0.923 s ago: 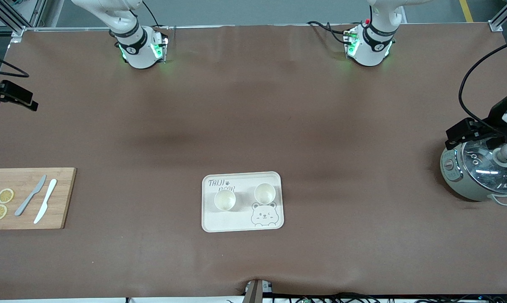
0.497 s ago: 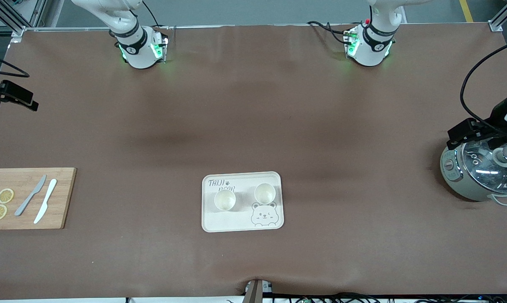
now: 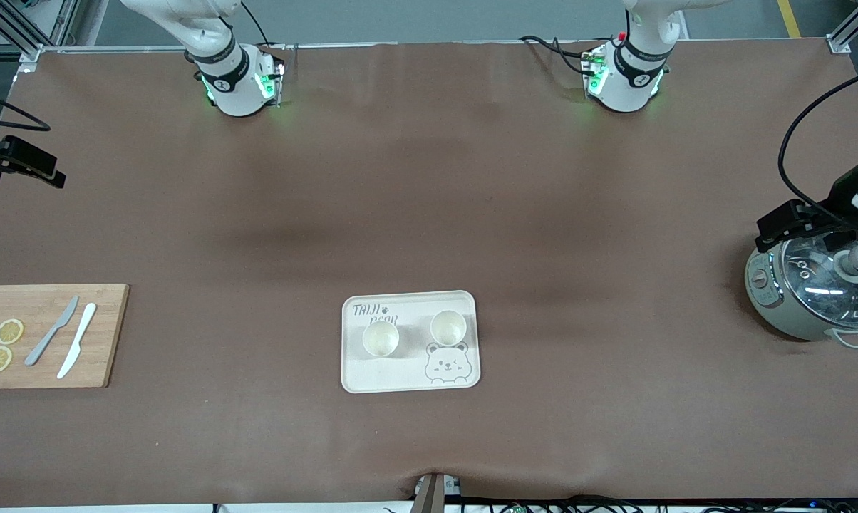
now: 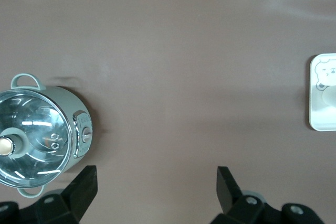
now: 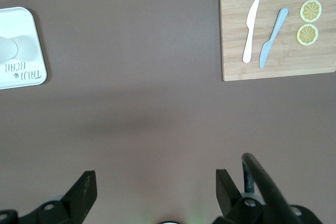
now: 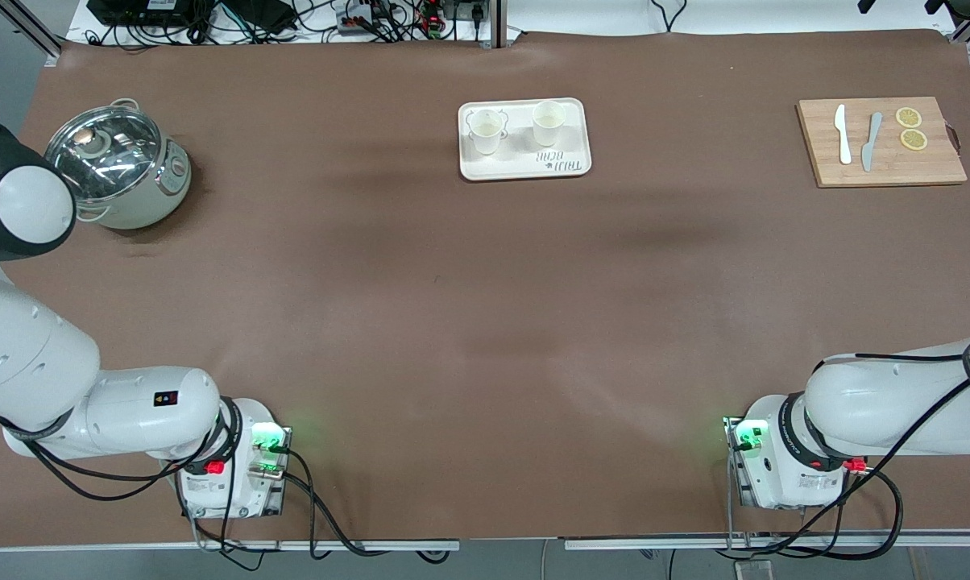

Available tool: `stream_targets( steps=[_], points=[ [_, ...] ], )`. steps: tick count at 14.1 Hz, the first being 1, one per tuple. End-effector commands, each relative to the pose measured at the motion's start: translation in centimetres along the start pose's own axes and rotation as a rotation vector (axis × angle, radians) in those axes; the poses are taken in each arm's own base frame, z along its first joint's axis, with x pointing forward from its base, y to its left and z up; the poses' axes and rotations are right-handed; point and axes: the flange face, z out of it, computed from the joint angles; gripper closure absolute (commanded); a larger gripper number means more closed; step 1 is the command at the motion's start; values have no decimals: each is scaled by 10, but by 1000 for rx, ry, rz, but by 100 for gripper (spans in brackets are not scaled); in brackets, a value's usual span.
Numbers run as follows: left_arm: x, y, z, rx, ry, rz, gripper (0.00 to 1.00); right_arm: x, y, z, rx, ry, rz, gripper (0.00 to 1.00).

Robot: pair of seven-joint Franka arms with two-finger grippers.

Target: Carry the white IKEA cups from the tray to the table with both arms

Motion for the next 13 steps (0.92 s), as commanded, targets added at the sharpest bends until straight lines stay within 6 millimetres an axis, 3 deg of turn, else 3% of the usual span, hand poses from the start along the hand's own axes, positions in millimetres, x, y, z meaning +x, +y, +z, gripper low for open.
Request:
stream_targets(
  steps=[1,4,7,8,13],
  points=[
    [6,3,24,-6,-44,-10,0,0,-4,-1,13,4,-4,0],
    [17,19,62,-26,-104,15,0,0,-5,-1,19,7,-5,0],
    [27,47,104,-49,-161,33,0,1,-10,-4,62,19,-11,0],
    [29,60,120,-50,-180,27,0,1,-12,-6,69,23,-14,0],
    [39,131,159,-55,-136,-96,0,3,-46,-10,71,41,-27,0]
  ],
)
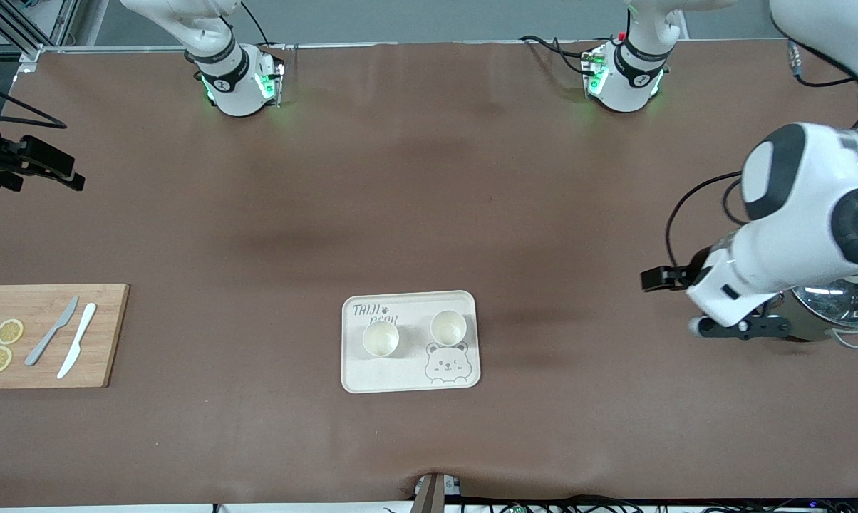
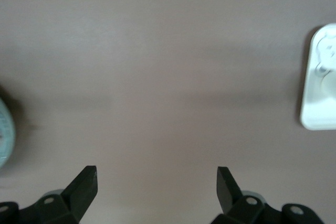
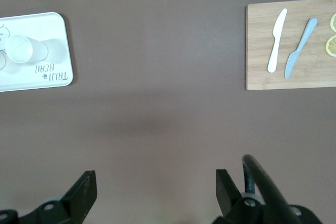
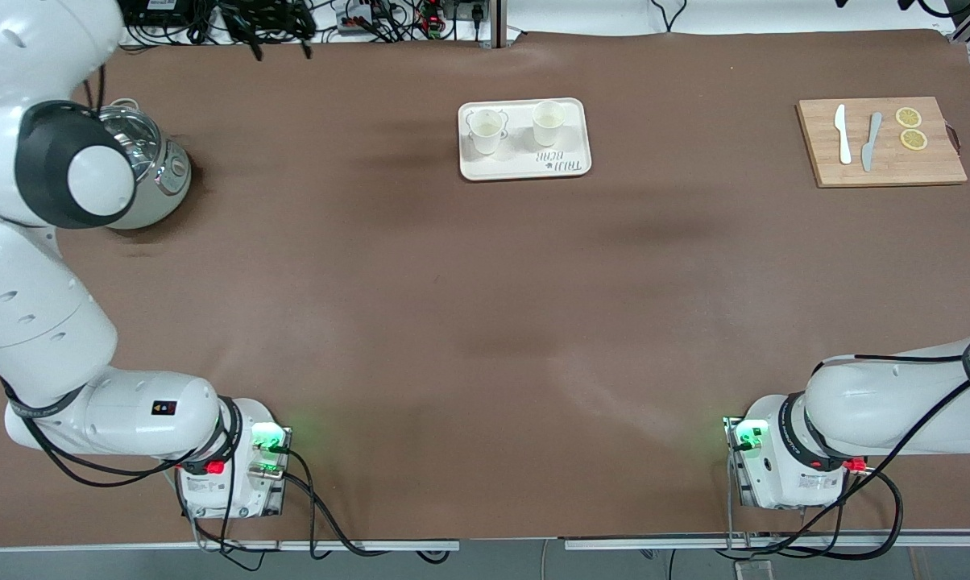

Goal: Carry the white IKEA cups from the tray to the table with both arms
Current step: 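Reach the right gripper and the left gripper down toward the two cups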

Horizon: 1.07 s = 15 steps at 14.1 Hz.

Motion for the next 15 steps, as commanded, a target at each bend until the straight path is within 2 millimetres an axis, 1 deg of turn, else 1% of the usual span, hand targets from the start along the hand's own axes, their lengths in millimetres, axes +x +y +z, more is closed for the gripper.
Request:
stream_targets(
  steps=[1,2,3,4,6,8,9,10,11,12,13,14,15],
  points=[
    [6,34,12,-34,31,-93,0,4,-26,-3,10,12,13,0],
    [8,51,23,-46,46,-149,0,7,-43,-3,10,24,13,0],
    [9,70,30,-59,66,-211,0,14,-58,3,11,28,23,0],
    [10,83,40,-70,74,-249,0,24,-69,10,17,36,33,0],
    [9,115,58,-88,91,-288,0,44,-91,32,39,53,55,0],
    [9,143,76,-113,125,-328,0,62,-115,58,49,68,88,0],
    [8,156,85,-121,135,-346,0,67,-129,69,50,69,107,0],
    [7,166,91,-129,141,-359,0,72,-144,83,51,66,138,0],
    [6,177,99,-135,141,-366,0,79,-154,96,56,74,158,0],
    [3,193,107,-143,150,-367,0,87,-163,111,62,80,170,0],
    [4,199,118,-146,160,-385,0,95,-178,130,62,88,183,0],
    [0,213,126,-143,182,-387,0,101,-187,147,62,92,195,0],
    [-4,224,134,-129,208,-389,0,108,-191,163,61,88,197,0]
  ],
)
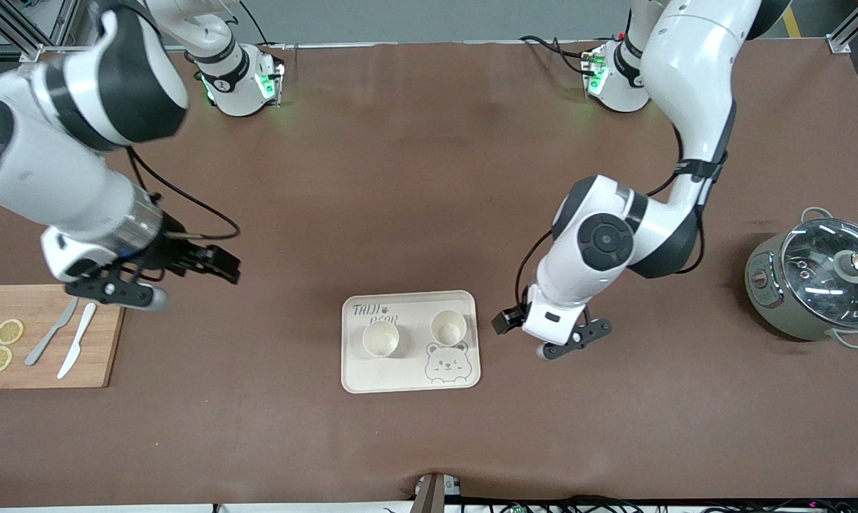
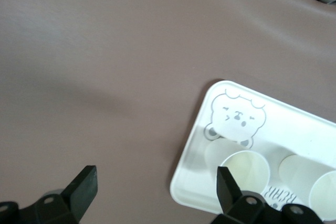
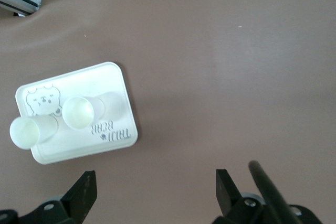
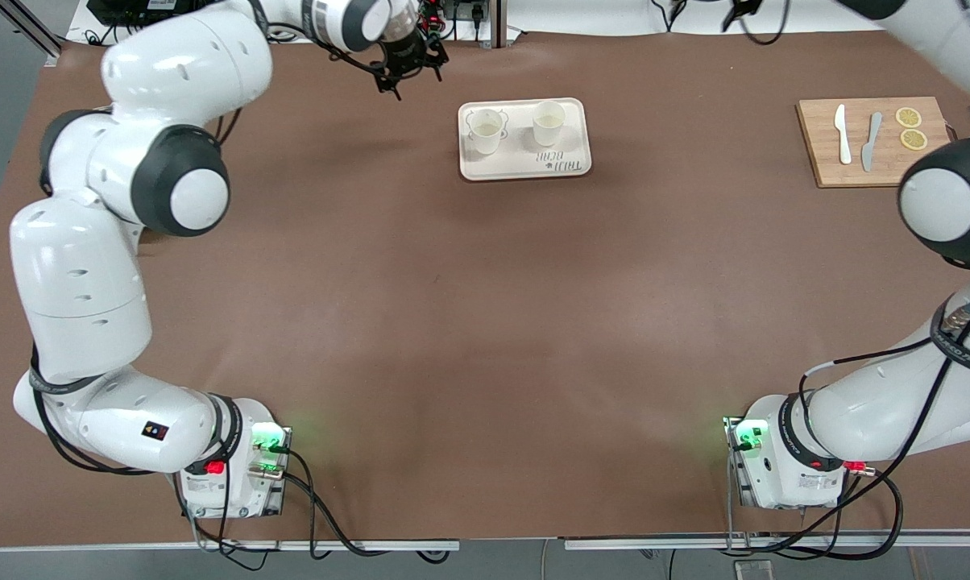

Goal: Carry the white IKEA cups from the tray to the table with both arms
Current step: 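Reach the right gripper and the left gripper down toward the two cups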

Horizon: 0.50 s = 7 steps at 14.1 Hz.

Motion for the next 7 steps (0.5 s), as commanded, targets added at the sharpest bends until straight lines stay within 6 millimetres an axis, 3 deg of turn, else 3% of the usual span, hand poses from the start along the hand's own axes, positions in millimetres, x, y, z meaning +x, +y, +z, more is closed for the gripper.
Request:
stream_targets(
  steps=[1,4,7],
  points=[
    [-18,26,22,16,77,-15,0,14,-16,39,5,1,25,0],
    [-40,44,59,32,103,-27,0,21,-34,78,20,29,29,0],
    [-59,55,82,25,119,-26,0,30,-44,120,34,55,32,0]
  ],
)
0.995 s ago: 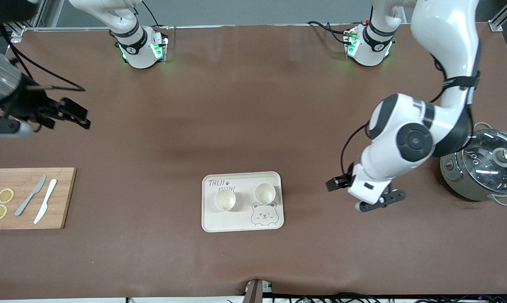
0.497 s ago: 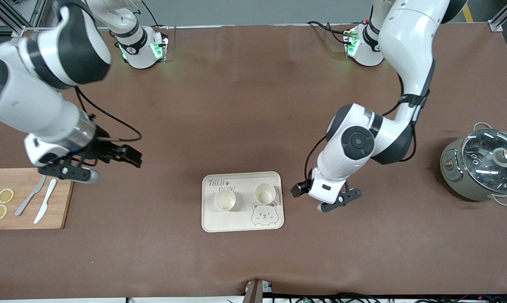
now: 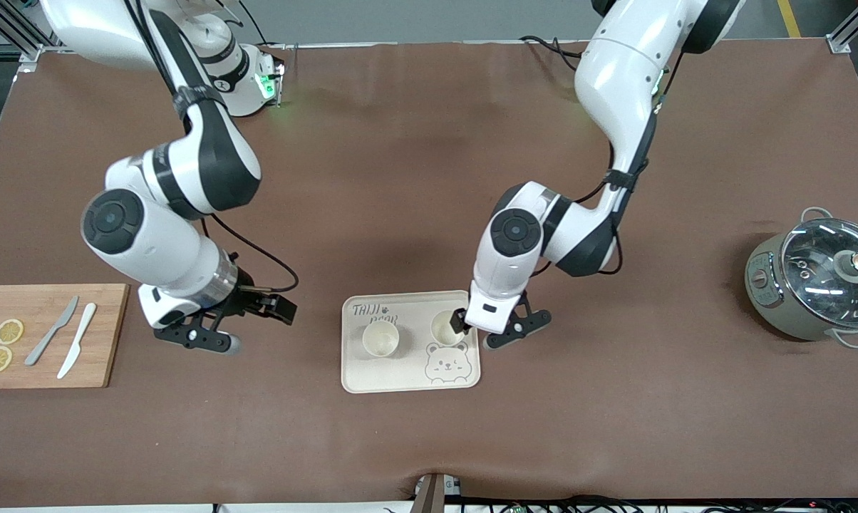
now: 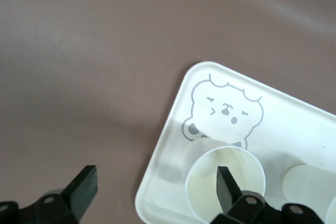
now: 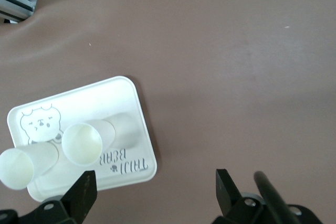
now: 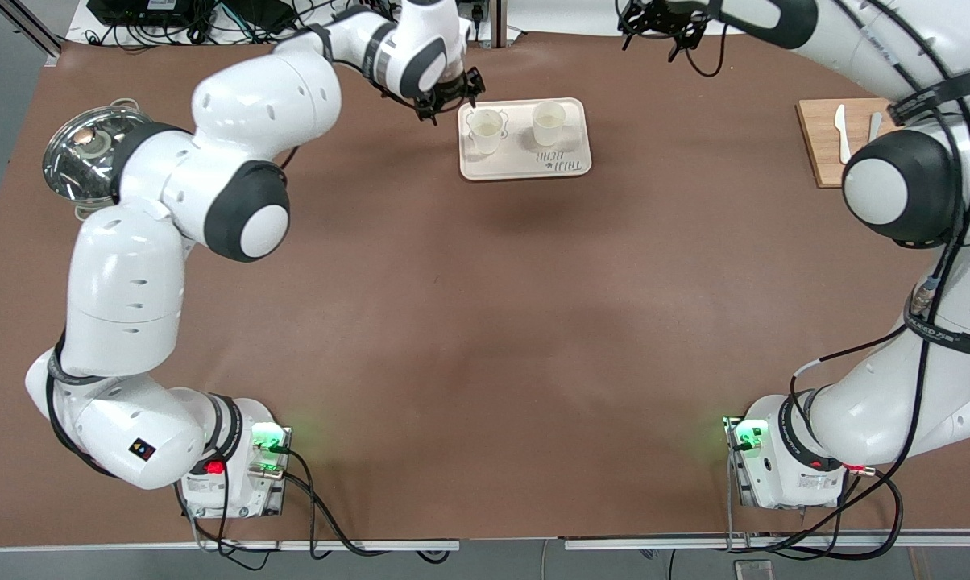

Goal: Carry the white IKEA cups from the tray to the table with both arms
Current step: 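Reach the right gripper and the left gripper down toward the two cups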

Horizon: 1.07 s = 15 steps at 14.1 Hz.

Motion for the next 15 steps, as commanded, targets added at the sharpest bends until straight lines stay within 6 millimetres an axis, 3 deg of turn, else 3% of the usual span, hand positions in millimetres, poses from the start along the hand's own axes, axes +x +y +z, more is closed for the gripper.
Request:
stream_targets(
  steps=[1,3,7,9,10,13,15],
  points=[
    [-7,11,12,-11,41,-14,0,7,-14,32,14,29,12,0],
    [-17,16,20,-10,47,-14,0,9,-17,60,21,40,35,0],
    [-32,19,35,5,37,-17,0,3,-35,92,40,67,49,0],
    [-37,21,36,5,35,-14,0,-9,-54,108,45,72,43,0],
    [-37,21,36,5,35,-22,6,-10,-57,117,49,81,53,0],
    [-35,21,35,-5,30,-51,65,-25,-75,152,59,90,44,0],
    [-36,22,35,-8,31,-77,90,-27,-75,173,49,101,30,0]
  ],
)
